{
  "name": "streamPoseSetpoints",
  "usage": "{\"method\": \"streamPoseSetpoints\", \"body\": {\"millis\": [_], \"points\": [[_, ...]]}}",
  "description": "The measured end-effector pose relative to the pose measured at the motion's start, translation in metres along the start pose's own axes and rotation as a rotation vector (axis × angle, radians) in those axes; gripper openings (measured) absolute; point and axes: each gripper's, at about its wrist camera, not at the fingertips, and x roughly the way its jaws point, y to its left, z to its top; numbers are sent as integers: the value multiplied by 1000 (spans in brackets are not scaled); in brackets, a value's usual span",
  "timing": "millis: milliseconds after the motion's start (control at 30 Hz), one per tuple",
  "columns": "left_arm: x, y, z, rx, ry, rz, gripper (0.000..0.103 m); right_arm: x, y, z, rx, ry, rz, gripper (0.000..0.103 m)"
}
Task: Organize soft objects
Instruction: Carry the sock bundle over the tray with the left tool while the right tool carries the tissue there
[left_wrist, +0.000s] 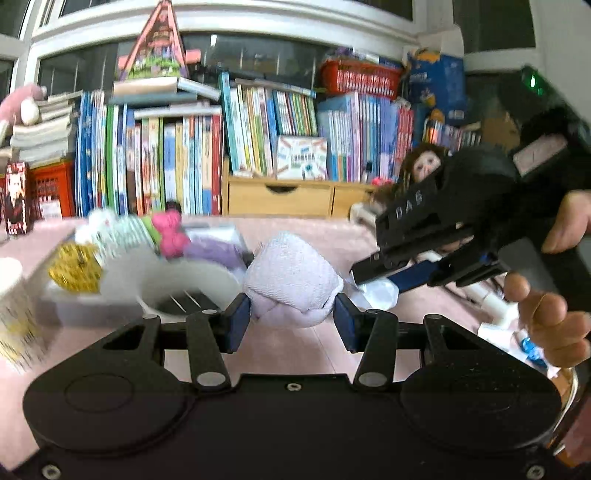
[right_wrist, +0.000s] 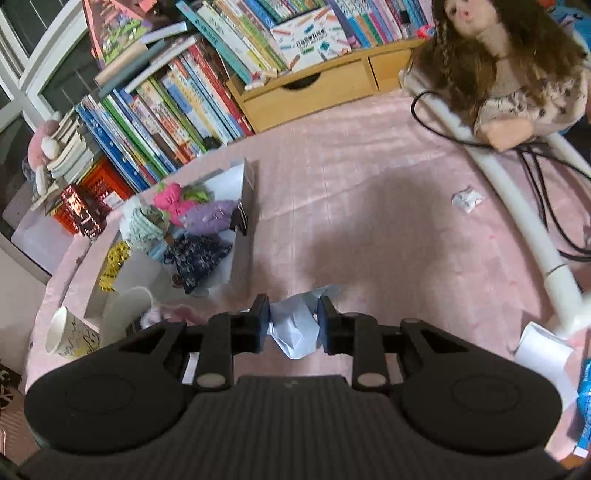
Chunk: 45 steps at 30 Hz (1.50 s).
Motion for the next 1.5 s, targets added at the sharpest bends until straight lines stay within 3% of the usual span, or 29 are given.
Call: {"method": "streamPoseSetpoints", "body": {"millis": [167,467,667,833,1067,1500], "points": [[-19,36,30,13,-21,2,47,-8,31,8,-27,-39,6,33],[-22,118,74,39,-18,97,47,5,103,26,-88,-69,54,33],[16,181,104,-11,105,80,47,38,145,35,-128,-50,54,33],[55,220,121,-51,193,120,47,66,171,41,-160,-35,38,33],[106,238,120,-81,368,98,47,98,185,53,-171,-6,-12,33],[147,234,109,-68,446,125,47,146,183,58,-178,31,-94,34]]}}
